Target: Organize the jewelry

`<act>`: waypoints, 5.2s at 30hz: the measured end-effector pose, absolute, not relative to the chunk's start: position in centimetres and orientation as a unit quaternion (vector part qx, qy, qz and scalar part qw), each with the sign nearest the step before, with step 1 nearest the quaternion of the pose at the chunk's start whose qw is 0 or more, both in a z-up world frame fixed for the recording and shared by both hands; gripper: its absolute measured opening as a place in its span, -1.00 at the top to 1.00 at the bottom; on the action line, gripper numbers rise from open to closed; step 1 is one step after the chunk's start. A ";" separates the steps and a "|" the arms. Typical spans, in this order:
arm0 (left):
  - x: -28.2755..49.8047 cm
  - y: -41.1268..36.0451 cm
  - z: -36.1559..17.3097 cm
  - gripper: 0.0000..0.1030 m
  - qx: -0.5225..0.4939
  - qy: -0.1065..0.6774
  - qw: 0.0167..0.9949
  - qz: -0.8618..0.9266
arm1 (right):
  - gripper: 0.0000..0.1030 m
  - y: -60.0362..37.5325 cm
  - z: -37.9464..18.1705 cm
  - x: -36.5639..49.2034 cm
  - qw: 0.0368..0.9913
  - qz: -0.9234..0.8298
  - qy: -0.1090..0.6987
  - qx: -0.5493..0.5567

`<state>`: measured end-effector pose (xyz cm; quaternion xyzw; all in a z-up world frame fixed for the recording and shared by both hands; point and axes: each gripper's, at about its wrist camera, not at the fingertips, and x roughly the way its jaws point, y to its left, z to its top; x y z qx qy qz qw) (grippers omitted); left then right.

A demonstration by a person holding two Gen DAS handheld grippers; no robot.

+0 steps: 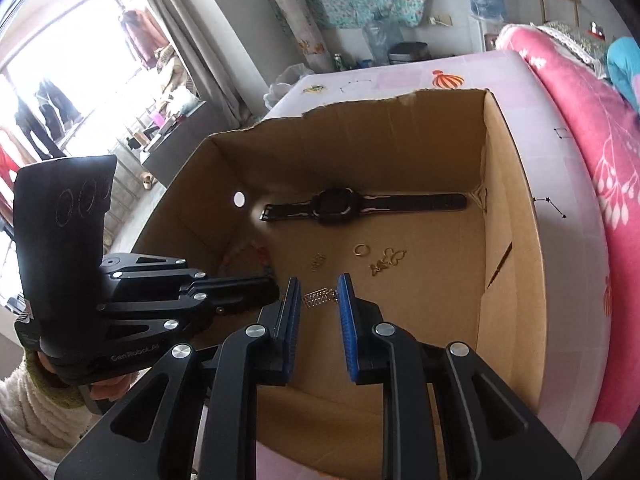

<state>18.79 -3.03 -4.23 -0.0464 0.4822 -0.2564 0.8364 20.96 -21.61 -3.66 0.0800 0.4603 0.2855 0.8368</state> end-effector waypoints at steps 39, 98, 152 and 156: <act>2.9 -1.6 -1.1 0.37 -0.019 0.367 0.875 -0.314 | 0.17 -31.7 -1.8 8.3 0.878 0.219 0.371 0.208; 6.5 -5.8 -10.0 -0.14 0.085 0.454 0.876 -0.142 | -0.14 -26.7 -10.9 8.4 0.852 0.091 0.508 0.087; 5.0 -3.3 -11.9 -0.84 0.059 0.433 0.893 -0.109 | 0.27 -22.6 -10.5 8.8 0.866 0.111 0.486 0.020; 4.8 -3.1 -12.1 -0.84 0.059 0.431 0.894 -0.110 | 0.39 -22.4 -10.8 9.0 0.867 0.110 0.487 0.014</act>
